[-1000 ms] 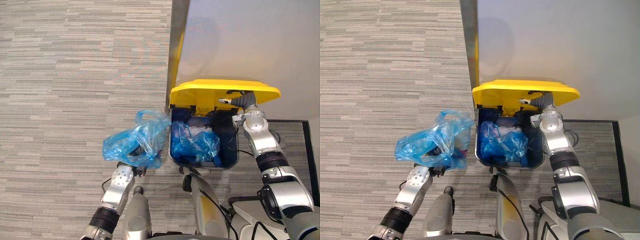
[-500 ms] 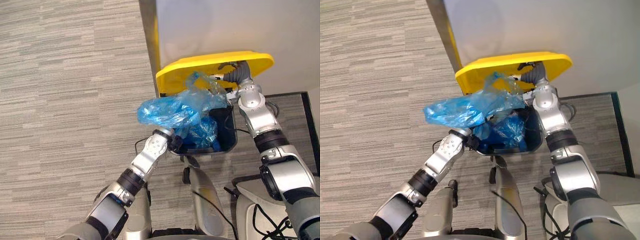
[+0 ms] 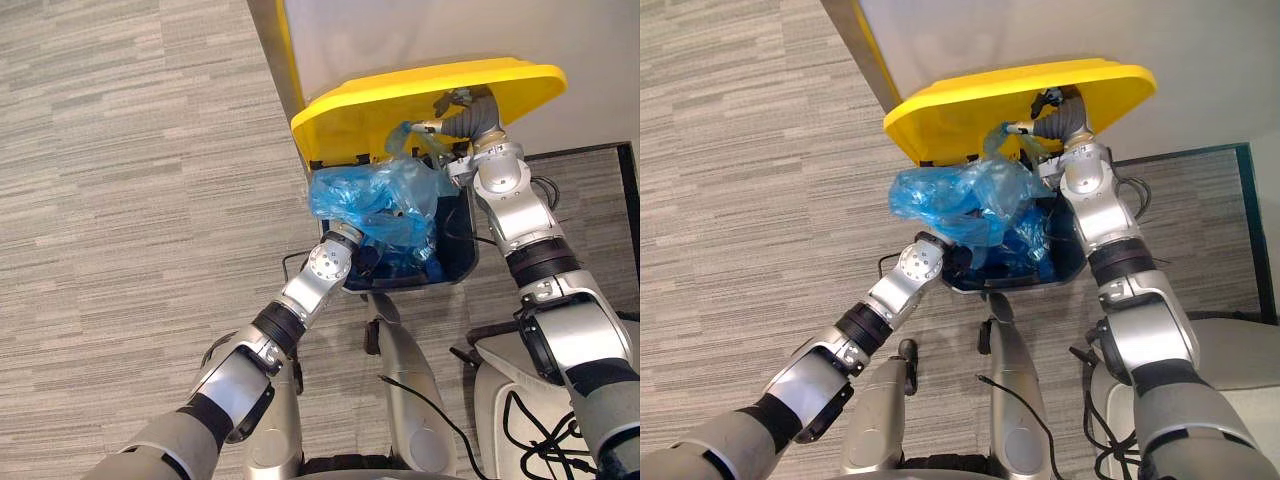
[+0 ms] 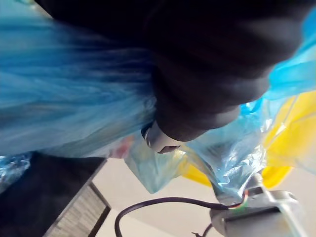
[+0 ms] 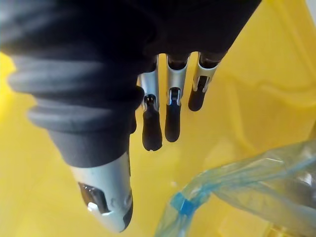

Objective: Gather rubbish on tea table into small bin, then transfer packed bag to large trash can.

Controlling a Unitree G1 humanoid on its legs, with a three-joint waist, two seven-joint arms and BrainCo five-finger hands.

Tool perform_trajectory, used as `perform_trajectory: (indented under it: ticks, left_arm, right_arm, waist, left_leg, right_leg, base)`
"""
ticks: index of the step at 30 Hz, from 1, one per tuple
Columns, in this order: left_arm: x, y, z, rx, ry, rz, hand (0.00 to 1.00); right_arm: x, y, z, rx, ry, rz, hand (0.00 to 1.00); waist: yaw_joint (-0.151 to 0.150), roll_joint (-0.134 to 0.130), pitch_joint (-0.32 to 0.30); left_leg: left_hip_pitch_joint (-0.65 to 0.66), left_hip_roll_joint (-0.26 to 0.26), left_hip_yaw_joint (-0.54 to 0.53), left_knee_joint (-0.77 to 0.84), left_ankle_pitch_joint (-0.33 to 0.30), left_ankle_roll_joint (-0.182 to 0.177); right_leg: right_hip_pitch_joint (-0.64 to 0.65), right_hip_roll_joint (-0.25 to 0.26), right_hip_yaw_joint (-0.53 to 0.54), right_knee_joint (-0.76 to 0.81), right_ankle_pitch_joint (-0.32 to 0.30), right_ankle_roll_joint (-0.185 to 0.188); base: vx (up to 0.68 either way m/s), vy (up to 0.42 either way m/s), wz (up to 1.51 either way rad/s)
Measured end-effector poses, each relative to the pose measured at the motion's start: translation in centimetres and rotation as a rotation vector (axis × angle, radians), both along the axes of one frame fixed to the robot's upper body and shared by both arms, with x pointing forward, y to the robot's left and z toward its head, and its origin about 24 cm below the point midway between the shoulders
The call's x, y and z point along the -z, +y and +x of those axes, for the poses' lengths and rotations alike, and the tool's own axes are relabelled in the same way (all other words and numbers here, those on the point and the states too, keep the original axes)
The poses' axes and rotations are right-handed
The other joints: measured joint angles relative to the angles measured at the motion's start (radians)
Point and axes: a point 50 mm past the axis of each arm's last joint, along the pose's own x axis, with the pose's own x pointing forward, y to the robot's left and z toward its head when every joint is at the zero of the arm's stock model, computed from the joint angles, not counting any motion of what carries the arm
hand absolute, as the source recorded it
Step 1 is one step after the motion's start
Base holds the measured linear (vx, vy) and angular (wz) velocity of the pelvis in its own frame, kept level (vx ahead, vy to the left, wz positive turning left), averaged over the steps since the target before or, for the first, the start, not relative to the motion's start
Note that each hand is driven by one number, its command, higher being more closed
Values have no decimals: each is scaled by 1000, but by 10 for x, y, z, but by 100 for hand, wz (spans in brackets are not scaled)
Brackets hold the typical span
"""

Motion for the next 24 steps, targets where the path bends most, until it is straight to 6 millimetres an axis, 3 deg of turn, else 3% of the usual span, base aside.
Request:
perform_trajectory:
  ticks: [10,11,15,24]
  left_arm:
    - [7,4,15,-85,60,90,100]
    - [8,7,17,-103,67,95,0]
    - [14,17,22,-168,93,109,0]
    - [27,18,17,-191,110,138,0]
  right_arm:
    - [-21,32,-18,-87,-147,15,0]
    - [-24,35,-20,-98,-166,18,0]
    - [-27,44,-23,-113,-182,41,0]
    - [-34,53,-30,-147,-222,25,0]
  waist:
    - [3,-9,8]
    - [2,-9,8]
    - [4,-10,8]
    - [8,-10,8]
  left_leg:
    - [-133,45,34,85,-42,-17]
    - [-146,47,39,93,-46,-15]
    - [-153,62,51,106,-54,-16]
    - [-154,64,55,115,-55,-15]
  right_leg:
    - [-116,36,15,6,15,-14]
    - [-128,37,18,6,17,-16]
    - [-137,50,25,8,19,-19]
    - [-148,51,28,35,11,-20]
  base:
    - [74,-43,-12]
    - [73,-21,-15]
    - [69,-28,-10]
    - [52,-27,0]
